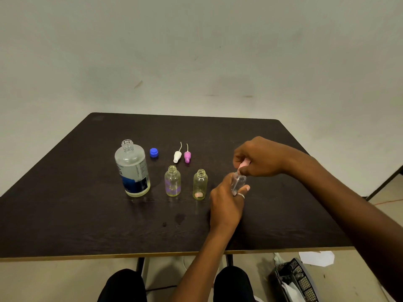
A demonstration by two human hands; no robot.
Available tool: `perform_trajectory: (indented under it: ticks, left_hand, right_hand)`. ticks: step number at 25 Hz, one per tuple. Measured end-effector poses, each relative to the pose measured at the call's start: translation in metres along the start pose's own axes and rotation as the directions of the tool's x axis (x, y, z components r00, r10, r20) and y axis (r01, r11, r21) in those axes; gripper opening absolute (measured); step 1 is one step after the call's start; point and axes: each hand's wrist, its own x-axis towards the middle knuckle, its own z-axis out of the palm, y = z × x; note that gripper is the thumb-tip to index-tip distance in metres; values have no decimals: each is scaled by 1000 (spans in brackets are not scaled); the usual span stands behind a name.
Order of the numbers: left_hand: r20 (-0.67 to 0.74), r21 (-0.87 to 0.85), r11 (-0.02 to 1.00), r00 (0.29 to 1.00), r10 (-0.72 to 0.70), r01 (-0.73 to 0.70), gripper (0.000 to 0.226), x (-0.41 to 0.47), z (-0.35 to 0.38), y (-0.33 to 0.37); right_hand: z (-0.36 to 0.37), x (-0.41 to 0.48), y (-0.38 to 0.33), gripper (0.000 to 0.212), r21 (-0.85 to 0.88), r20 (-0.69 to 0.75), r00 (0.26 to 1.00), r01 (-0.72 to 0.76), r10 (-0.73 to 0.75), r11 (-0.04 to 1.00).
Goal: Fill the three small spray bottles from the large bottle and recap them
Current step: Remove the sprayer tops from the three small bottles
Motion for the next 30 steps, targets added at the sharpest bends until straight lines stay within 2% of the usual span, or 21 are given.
perform_trajectory:
  ticks: [5, 10, 13, 17, 24, 30]
  left_hand:
    - [-21, 12, 1000, 999, -24, 24, 28, 1, 3, -2]
    - [1, -12, 999, 1000, -31, 31, 30, 2, 3, -4]
    - [6, -17, 999, 999, -45, 45, 30, 2, 2, -2]
    - [15, -49, 998, 999, -45, 45, 24, 0, 3, -2]
    - [-63, -60, 998, 998, 4, -8, 25, 3, 6, -2]
    - [-82, -61, 998, 997, 1, -6, 28, 4, 9, -5]
  right_hand:
    - [-43, -20, 6, 19, 108, -93, 996, 2, 9, 994]
    - [-61, -17, 34, 20, 238, -259, 959, -57, 119, 970]
    - [-39, 1, 49, 31, 375, -211, 959, -100, 190, 921]
    - [16, 34, 60, 32, 414, -145, 972, -110, 184, 903]
    - [86, 89, 63, 44, 446, -313, 928, -43, 201, 894]
    - [111, 110, 65, 46, 489, -346, 920, 9, 185, 872]
